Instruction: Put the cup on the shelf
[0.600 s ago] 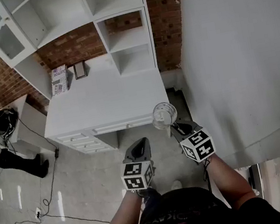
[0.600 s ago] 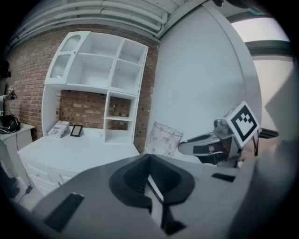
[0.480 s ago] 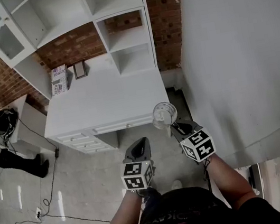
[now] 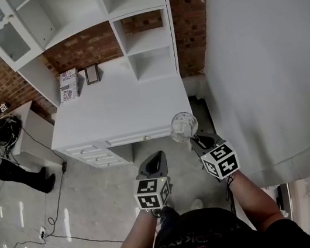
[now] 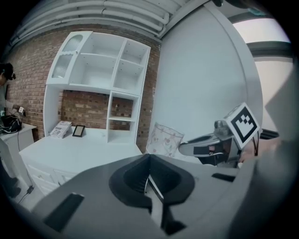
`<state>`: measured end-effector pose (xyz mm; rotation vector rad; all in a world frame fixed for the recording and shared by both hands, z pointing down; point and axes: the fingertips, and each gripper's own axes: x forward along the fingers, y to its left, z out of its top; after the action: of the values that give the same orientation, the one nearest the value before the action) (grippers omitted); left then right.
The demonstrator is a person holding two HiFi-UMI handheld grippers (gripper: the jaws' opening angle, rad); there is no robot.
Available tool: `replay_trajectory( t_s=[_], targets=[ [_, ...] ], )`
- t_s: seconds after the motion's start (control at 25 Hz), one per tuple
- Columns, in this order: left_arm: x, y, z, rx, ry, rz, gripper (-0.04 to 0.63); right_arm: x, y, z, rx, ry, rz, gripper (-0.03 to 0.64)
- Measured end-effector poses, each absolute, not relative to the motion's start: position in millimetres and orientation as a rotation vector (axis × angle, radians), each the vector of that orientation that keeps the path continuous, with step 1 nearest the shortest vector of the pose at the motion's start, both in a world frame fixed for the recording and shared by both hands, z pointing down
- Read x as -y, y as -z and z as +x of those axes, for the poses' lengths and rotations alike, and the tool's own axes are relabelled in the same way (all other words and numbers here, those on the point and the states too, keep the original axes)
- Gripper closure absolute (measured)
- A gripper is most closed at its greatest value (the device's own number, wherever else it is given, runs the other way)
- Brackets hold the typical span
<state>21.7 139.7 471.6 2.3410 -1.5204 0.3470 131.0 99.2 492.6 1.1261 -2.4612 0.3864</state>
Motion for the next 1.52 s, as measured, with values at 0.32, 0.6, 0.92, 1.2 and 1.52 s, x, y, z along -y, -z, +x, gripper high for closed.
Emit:
replay_trajectory(
  t_s=[0.32,0.6,0.92,1.2,1.52],
  targets=[
    [-125.5,-471.9,-1.0,1.510,-0.331,2.338,0.592,-86.1,-493.5,106.6,2.448,-0.388,1.116,0.574],
    [-109.1,-474.7,-27.8,1.484,-0.326,2.346,0.592,-72.7,-496.6,79.6,2.429,-0.400,1.130,0.574],
    [-79.4,-474.4,-70.0,1.442,-0.314,2.357,0.592,-47.3,-494.3,38.9,2.401,-0.408,1.162,0.574],
    [-51.1,-472.5,-115.6,1.396,-0.310,2.380,0.592,-20.4,-492.9,-8.1,2.386,-0.416,1.196,0.574],
    [-25.1,-477.6,-167.8,1.359,-0.329,2.402,0.592,6.0,-497.7,-63.6,2.378,-0.440,1.223,0.574]
  ],
)
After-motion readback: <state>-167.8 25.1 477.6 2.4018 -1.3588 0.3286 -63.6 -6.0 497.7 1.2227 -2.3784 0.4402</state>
